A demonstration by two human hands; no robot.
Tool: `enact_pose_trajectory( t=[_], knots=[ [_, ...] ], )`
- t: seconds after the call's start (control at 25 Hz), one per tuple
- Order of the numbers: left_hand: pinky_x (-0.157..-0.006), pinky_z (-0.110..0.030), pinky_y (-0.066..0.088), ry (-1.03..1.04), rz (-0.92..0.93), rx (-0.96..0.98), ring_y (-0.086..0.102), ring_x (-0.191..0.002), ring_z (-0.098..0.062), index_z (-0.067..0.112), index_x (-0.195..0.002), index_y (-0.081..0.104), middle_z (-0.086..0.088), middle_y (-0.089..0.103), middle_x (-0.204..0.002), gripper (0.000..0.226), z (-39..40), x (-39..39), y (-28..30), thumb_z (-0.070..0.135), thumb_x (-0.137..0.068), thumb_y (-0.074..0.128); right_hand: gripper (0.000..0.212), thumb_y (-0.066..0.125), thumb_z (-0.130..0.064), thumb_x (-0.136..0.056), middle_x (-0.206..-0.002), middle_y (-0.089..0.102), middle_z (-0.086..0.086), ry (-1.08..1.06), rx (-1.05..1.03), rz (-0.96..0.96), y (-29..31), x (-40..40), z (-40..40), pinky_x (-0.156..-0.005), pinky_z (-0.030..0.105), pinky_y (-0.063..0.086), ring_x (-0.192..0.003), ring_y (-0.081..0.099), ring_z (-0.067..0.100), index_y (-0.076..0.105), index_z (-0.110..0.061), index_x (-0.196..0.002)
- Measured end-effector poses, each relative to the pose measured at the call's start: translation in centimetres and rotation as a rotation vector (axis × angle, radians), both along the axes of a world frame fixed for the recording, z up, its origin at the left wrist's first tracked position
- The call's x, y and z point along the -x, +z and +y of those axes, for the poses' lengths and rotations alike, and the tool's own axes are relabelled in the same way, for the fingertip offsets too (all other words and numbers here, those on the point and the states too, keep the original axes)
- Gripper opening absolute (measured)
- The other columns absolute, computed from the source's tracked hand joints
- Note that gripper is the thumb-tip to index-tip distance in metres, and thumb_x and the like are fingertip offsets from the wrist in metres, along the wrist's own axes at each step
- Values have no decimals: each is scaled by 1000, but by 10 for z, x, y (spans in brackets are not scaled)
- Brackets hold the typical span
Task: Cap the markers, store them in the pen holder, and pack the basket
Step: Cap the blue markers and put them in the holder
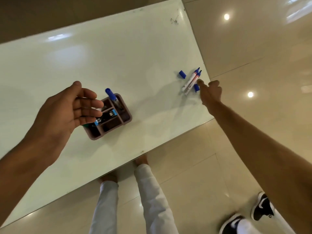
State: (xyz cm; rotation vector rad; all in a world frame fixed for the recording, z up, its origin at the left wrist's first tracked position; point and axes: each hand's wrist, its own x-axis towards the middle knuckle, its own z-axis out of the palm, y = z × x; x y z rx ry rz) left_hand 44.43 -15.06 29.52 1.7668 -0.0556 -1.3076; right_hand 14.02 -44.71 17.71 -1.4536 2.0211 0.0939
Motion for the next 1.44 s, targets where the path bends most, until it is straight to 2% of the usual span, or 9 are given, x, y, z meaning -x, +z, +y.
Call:
enact_pose_trajectory(
  t=[0.32, 0.44, 0.64, 0.76, 0.84, 0.96, 1.04, 1.24, 1.44],
  knots=[
    [-81, -35, 54, 20, -21, 18, 80, -74, -13, 30, -74, 81, 2, 81, -79, 56, -15, 10, -12, 48, -111, 43, 66, 64, -36, -98, -147, 44, 13, 64, -13, 4, -33, -6, -3, -86, 40, 61, -122, 59, 33, 32, -11, -151],
    [-77, -30, 59, 35, -3, 43, 79, -73, -12, 30, -73, 80, 3, 81, -78, 58, -22, 17, -8, 46, -112, 41, 61, 64, -28, -99, -144, 48, 11, 145, -39, -6, -39, 5, -3, -66, 27, 56, -107, 56, 23, 33, -11, -149],
    [-67, -22, 64, 59, 35, 81, 77, -68, -13, 24, -71, 79, 0, 79, -74, 57, -29, 42, 6, 38, -113, 43, 41, 52, -24, -104, -115, 54, 7, 15, -104, -18, -31, 20, 12, -73, 33, 52, -92, 55, 19, 45, -9, -141],
    [-67, -24, 64, 70, 64, 79, 76, -66, -12, 17, -82, 72, -1, 78, -71, 42, -31, 62, 7, 29, -113, 47, 20, 53, -16, -102, -66, 44, 0, -467, -240, -473, 4, 13, 40, -42, 22, 35, -48, 35, 11, 51, -9, -121],
    [-70, -30, 64, 38, 102, 47, 76, -65, -12, 13, -87, 70, -2, 78, -71, 33, -30, 76, 4, 23, -111, 51, 17, 48, -15, -106, -55, 33, -3, -641, -374, -766, 37, 1, 74, -39, 20, 31, -43, 28, 10, 57, -4, -114],
    [-80, -36, 65, -87, 90, 53, 77, -74, -14, 16, -98, 74, -1, 81, -86, 12, -25, 99, 1, 25, -103, 67, 33, 42, -18, -110, -67, 56, 6, -634, -516, -1024, 86, -21, 127, -57, 29, 58, -54, 60, 17, 68, 2, -111],
    [-82, -27, 66, -263, -98, 118, 78, -85, -10, 33, -108, 74, 10, 79, -102, 17, -17, 110, 1, 40, -93, 79, 34, 43, -18, -110, -80, 70, 14, -606, -572, -1094, 113, -36, 153, -75, 40, 66, -74, 75, 26, 70, 2, -112],
    [-79, 4, 46, -471, -685, 164, 63, -83, 1, 48, -125, 69, 18, 53, -118, 46, -6, 119, 6, 56, -83, 85, 37, 43, -22, -112, -117, 77, 22, -514, -515, -1050, 149, -69, 180, -100, 42, 61, -106, 77, 36, 68, -1, -127],
    [-74, 0, 47, -502, -841, 204, 59, -85, -7, 29, -127, 77, -4, 63, -115, 50, -1, 99, 13, 55, -84, 75, 33, 47, -21, -111, -107, 81, 14, -424, -497, -988, 163, -90, 190, -99, 40, 60, -100, 79, 31, 71, -4, -124]
  ],
)
